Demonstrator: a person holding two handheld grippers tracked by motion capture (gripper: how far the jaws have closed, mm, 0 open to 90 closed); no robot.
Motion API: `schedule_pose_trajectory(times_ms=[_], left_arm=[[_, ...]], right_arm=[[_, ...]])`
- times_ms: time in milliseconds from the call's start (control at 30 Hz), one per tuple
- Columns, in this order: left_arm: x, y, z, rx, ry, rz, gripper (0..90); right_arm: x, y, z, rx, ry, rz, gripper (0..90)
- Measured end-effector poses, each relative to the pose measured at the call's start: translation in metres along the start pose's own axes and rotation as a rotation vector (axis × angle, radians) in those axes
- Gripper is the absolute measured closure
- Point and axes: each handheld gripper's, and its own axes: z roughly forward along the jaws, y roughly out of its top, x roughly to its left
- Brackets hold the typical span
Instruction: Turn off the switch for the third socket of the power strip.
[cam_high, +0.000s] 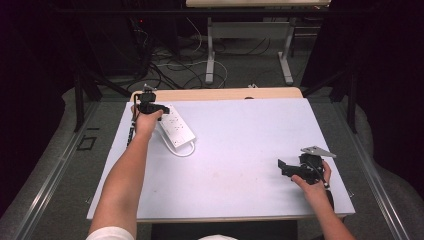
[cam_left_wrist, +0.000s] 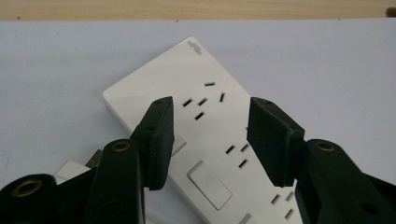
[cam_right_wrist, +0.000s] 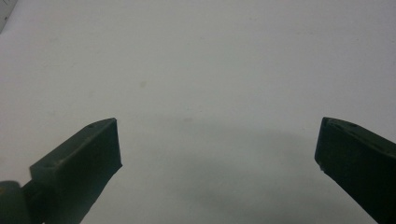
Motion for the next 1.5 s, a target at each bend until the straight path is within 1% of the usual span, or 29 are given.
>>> schedule_pose_trajectory(times_ms=[33, 100, 133, 167, 200, 233, 267, 333, 367, 400, 433, 533, 567, 600, 667, 767, 800, 833, 867, 933, 967, 1100, 1167, 1233, 1333, 1367, 1400, 1433, 1500], left_arm=[[-0.002, 0.000, -0.002, -0.013, -0.003, 0.001, 49.8], [-0.006, 0.001, -0.006, -0.009, -0.001, 0.017, 46.5], [-0.008, 0.001, -0.006, -0.018, 0.006, 0.017, 46.5], [-0.010, 0.001, -0.007, -0.018, 0.000, 0.023, 45.7], [-0.011, 0.001, -0.008, -0.010, -0.006, 0.035, 45.3], [-0.012, 0.000, -0.008, -0.019, 0.000, 0.044, 44.5], [-0.013, 0.001, -0.010, -0.007, -0.003, 0.060, 43.9], [-0.014, 0.000, -0.011, -0.020, 0.004, 0.067, 43.5], [-0.014, 0.000, -0.013, 0.003, 0.007, 0.082, 43.1], [-0.015, -0.001, -0.013, -0.006, 0.023, 0.087, 42.7], [-0.015, -0.001, -0.014, 0.013, 0.028, 0.097, 42.7], [-0.015, -0.002, -0.016, 0.027, 0.040, 0.114, 41.9], [-0.016, -0.002, -0.017, 0.030, 0.037, 0.118, 41.7], [-0.016, -0.002, -0.019, 0.042, 0.031, 0.122, 41.5], [-0.020, -0.004, -0.021, 0.042, 0.022, 0.121, 41.0], [-0.026, -0.004, -0.026, 0.057, -0.022, 0.117, 41.1], [-0.028, -0.005, -0.028, 0.050, -0.026, 0.115, 40.5], [-0.030, -0.005, -0.030, 0.056, -0.048, 0.098, 38.8], [-0.032, -0.005, -0.030, 0.045, -0.055, 0.088, 36.4], [-0.036, -0.006, -0.034, 0.056, -0.067, 0.098, 28.9], [-0.039, -0.007, -0.035, 0.048, -0.065, 0.098, 28.9], [-0.047, -0.009, -0.042, 0.057, -0.085, 0.112, 17.3], [-0.050, -0.010, -0.047, 0.066, -0.090, 0.135, 15.8], [-0.053, -0.011, -0.051, 0.064, -0.100, 0.144, 10.7], [-0.057, -0.013, -0.059, 0.059, -0.113, 0.150, 8.5], [-0.058, -0.014, -0.061, 0.045, -0.112, 0.156, 7.0], [-0.059, -0.015, -0.065, 0.053, -0.121, 0.161, 5.4], [-0.061, -0.016, -0.067, 0.042, -0.121, 0.164, 4.9], [-0.063, -0.018, -0.074, 0.045, -0.133, 0.183, 4.9]], right_arm=[[-0.001, 0.000, 0.000, -0.004, 0.001, -0.004, 0.0], [-0.002, 0.000, -0.001, 0.004, 0.010, 0.000, 0.0], [-0.002, 0.000, -0.001, 0.004, 0.010, 0.000, 0.0], [-0.001, 0.000, -0.001, 0.006, 0.012, 0.019, 0.0], [-0.001, 0.000, -0.001, 0.001, 0.013, 0.013, 0.0], [-0.002, 0.001, -0.002, -0.001, 0.012, 0.012, 0.0], [-0.002, 0.001, -0.002, -0.001, 0.013, 0.013, 0.0], [-0.002, 0.001, -0.002, -0.002, 0.013, 0.013, 0.0], [-0.001, 0.001, -0.002, 0.001, 0.015, 0.020, 0.0], [-0.001, 0.001, -0.002, 0.000, 0.015, 0.020, 0.0], [-0.001, 0.001, -0.002, 0.000, 0.016, 0.020, 0.0], [-0.002, 0.002, -0.003, -0.006, 0.023, 0.011, 0.0], [-0.002, 0.002, -0.004, -0.004, 0.024, 0.022, 0.0], [-0.002, 0.002, -0.004, -0.005, 0.025, 0.020, 0.0], [-0.003, 0.002, -0.004, -0.005, 0.025, 0.018, 0.0], [-0.005, 0.002, -0.004, -0.006, 0.032, 0.019, 0.0], [-0.005, 0.002, -0.004, -0.005, 0.031, 0.037, 0.0], [-0.005, 0.002, -0.005, -0.005, 0.035, 0.035, 0.0], [-0.006, 0.002, -0.005, -0.007, 0.035, 0.031, 0.0], [-0.006, 0.002, -0.005, -0.008, 0.037, 0.030, 0.0], [-0.006, 0.002, -0.005, -0.008, 0.037, 0.030, 0.0], [-0.006, 0.002, -0.006, -0.008, 0.038, 0.026, 0.0], [-0.006, 0.002, -0.006, -0.010, 0.041, 0.027, 0.0], [-0.005, 0.002, -0.006, -0.009, 0.040, 0.031, 0.0], [-0.005, 0.002, -0.006, -0.009, 0.040, 0.031, 0.0], [-0.005, 0.002, -0.006, -0.010, 0.040, 0.031, 0.0], [-0.005, 0.002, -0.006, -0.010, 0.040, 0.031, 0.0], [-0.005, 0.002, -0.006, -0.009, 0.041, 0.032, 0.0], [-0.004, 0.002, -0.006, -0.008, 0.042, 0.033, 0.0]])
